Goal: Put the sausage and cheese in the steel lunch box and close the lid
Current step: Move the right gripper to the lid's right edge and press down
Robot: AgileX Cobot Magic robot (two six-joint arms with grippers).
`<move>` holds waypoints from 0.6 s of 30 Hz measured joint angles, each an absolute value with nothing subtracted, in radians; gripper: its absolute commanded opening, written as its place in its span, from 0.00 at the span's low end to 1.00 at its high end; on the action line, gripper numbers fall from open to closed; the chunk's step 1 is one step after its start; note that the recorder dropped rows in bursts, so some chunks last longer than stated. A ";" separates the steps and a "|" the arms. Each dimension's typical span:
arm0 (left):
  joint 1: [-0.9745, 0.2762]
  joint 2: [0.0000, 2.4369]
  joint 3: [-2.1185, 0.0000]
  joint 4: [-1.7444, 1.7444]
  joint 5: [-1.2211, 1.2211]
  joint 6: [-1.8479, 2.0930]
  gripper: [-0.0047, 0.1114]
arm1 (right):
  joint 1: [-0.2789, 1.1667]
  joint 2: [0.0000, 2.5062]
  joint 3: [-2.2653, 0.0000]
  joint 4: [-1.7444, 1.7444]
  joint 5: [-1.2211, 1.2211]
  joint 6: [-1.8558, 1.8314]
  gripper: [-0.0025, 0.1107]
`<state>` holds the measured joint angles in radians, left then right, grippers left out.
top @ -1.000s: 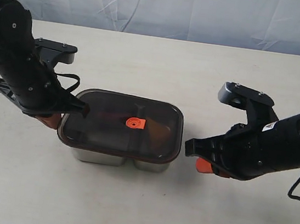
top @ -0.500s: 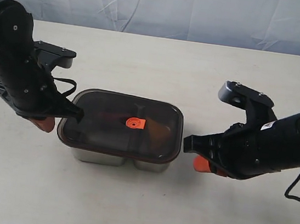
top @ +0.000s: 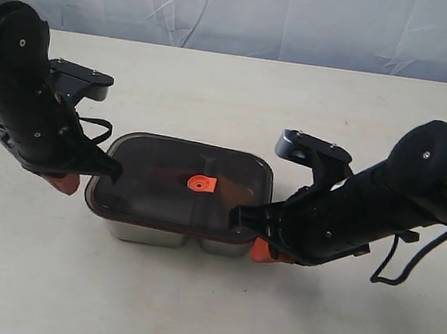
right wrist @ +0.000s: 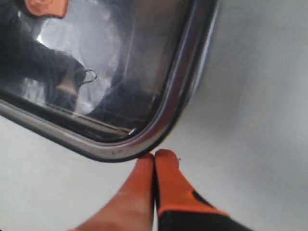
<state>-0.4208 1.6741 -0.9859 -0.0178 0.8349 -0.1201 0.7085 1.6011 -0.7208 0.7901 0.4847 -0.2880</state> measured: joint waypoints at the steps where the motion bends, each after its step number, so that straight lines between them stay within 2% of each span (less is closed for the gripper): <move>1: -0.421 1.674 -0.986 -0.018 0.835 -0.120 0.04 | 0.714 1.609 -0.730 0.790 0.487 -0.288 0.01; 18: -0.421 1.674 -0.986 -0.011 0.848 -0.120 0.04 | 0.718 1.641 -0.749 0.772 0.480 -0.289 0.01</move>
<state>-0.4208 1.6741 -0.9859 -0.0107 0.8483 -0.1201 0.7182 1.6411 -0.7489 0.7722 0.4798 -0.2888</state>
